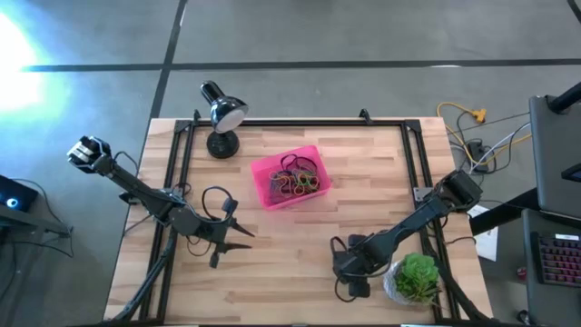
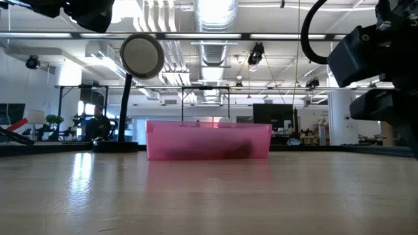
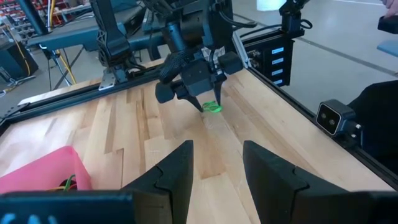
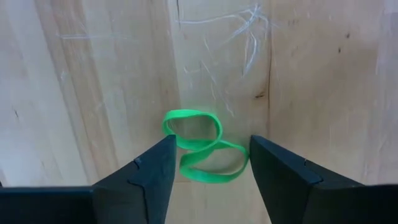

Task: Pick and place rubber bands into bin
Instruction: Put the green rubber band into the red bin

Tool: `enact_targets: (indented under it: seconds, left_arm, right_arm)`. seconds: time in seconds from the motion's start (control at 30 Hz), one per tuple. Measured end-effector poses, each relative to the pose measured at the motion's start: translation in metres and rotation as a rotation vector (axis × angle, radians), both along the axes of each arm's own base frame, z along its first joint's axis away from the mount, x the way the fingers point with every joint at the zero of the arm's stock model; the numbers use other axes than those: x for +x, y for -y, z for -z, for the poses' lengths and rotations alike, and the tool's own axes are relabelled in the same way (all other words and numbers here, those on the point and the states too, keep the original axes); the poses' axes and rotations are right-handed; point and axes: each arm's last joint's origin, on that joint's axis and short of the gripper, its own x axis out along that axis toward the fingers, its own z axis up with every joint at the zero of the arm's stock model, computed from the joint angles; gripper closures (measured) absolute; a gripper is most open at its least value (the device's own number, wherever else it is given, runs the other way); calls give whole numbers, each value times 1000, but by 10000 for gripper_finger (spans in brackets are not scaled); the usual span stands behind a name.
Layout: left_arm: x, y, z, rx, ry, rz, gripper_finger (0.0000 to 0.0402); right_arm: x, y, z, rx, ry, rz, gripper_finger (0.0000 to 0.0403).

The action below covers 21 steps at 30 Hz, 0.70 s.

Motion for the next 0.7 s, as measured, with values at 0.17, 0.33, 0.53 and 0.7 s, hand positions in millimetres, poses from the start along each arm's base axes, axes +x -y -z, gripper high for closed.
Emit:
enact_targets:
  seconds: [0.17,0.33,0.53,0.7]
  left_arm:
    - [0,0,0,1,-1,0,276]
    - [0,0,1,2,-3,0,276]
    - [1,0,2,12,-7,1,276]
    - [1,0,2,12,-6,1,276]
  right_arm:
    - [-2,-2,0,-13,0,-4,236]
    - [-4,-4,1,-21,-2,-24,311]
    - [-3,-6,-1,-10,3,-38,388]
    - [3,-9,-14,5,38,-69,394]
